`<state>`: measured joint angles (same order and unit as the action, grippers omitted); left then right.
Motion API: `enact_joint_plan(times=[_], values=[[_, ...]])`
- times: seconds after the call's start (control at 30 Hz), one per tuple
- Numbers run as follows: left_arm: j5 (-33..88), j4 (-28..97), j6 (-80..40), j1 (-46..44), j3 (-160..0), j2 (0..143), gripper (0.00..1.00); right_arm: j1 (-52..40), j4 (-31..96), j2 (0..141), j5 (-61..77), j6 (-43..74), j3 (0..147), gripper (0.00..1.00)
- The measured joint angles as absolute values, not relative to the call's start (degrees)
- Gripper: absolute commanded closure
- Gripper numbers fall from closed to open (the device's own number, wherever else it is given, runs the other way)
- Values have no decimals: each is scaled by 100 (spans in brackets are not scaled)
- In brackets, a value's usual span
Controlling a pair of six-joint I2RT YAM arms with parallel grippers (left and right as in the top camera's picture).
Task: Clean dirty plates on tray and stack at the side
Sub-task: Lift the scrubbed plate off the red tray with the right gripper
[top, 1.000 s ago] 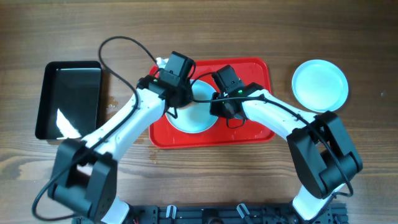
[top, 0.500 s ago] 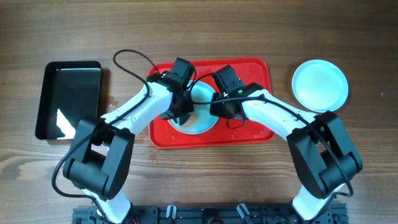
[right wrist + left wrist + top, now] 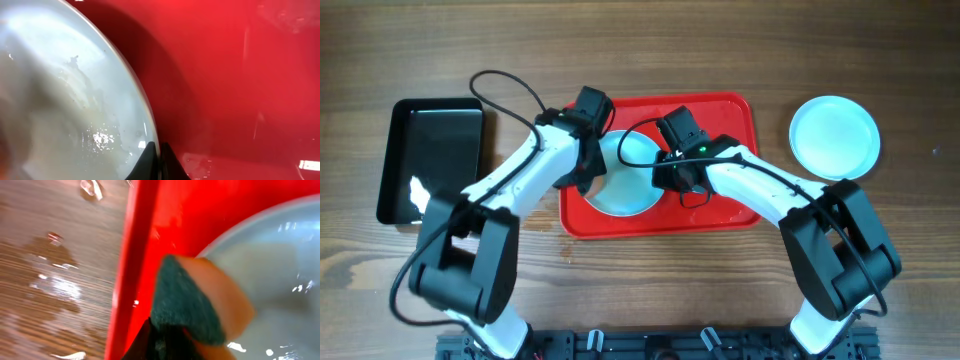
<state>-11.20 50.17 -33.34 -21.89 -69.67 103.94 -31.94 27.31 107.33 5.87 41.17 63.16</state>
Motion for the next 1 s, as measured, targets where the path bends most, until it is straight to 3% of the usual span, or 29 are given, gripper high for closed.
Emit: enact_joint_plan(times=[0.33, 0.73, 1.0], values=[[-1135, 5092, -3332, -2018, -7076, 9229, 96, -3081, 2842, 10733, 340, 3977, 6348, 96], [-110, 4893, -3334, -2018, -6790, 9192, 96, -2904, 5872, 10735, -1531, 3048, 8801, 96], [362, 4309, -3334, -2018, -6250, 9194, 96, -2917, 6987, 10724, -3083, 2241, 10062, 96]])
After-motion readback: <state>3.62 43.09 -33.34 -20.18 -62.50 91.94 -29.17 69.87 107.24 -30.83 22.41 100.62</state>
